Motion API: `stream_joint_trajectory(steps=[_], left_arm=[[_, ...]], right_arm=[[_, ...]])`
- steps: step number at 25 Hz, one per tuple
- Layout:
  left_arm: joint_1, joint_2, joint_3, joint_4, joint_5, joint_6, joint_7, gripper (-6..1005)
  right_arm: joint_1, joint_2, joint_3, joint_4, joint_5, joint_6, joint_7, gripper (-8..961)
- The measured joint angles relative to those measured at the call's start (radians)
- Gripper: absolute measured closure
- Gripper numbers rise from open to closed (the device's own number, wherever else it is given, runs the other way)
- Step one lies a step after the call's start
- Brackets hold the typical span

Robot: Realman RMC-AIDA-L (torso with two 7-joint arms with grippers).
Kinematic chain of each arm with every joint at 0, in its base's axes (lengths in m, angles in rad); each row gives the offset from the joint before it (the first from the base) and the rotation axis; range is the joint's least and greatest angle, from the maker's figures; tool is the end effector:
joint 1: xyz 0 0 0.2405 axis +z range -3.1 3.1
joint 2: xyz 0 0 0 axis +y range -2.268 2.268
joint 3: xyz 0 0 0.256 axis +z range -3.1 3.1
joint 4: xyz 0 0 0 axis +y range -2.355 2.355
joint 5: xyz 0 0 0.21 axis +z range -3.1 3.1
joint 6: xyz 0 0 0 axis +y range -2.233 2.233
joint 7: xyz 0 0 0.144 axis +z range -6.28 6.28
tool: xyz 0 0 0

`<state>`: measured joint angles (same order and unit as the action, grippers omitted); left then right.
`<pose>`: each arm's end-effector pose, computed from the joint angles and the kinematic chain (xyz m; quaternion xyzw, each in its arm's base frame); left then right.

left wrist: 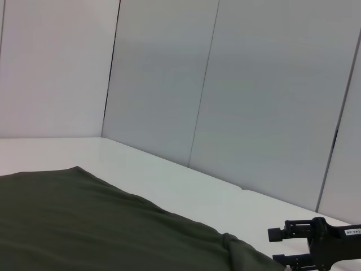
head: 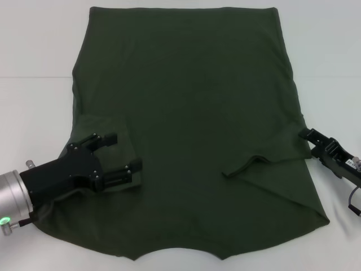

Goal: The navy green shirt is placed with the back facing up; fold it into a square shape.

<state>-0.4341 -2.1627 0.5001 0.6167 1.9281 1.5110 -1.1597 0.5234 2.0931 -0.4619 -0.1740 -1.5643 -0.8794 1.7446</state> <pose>-0.2872 0.3086 -0.0094 -0.8935 -0.2207 -0.3080 0.2409 0.3529 0.3456 -0.0372 -0.5494 0.6772 0.3813 0.3068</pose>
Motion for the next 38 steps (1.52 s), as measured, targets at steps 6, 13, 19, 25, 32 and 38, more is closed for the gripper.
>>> stream_joint_trajectory(steps=[6, 13, 19, 25, 32, 38], left_arm=[[0.001, 0.0, 0.0, 0.0, 0.0, 0.001, 0.0, 52], [0.001, 0.0, 0.0, 0.0, 0.0, 0.002, 0.0, 52], [0.002, 0.0, 0.0, 0.0, 0.0, 0.002, 0.0, 52], [0.002, 0.0, 0.0, 0.0, 0.0, 0.002, 0.0, 52], [0.001, 0.0, 0.0, 0.0, 0.0, 0.0, 0.001, 52], [0.0, 0.0, 0.0, 0.001, 0.0, 0.0, 0.002, 52]], right_arm=[[0.003, -0.001, -0.004, 0.002, -0.001, 0.003, -0.001, 163], [0.008, 0.002, -0.013, 0.007, -0.004, -0.008, 0.004, 163], [0.009, 0.002, -0.014, 0.01, -0.004, -0.034, 0.008, 163], [0.011, 0.001, -0.014, 0.007, -0.003, -0.026, 0.001, 163], [0.015, -0.002, -0.033, 0.004, -0.008, -0.016, 0.01, 239], [0.026, -0.002, -0.041, 0.005, -0.008, -0.009, 0.01, 480]])
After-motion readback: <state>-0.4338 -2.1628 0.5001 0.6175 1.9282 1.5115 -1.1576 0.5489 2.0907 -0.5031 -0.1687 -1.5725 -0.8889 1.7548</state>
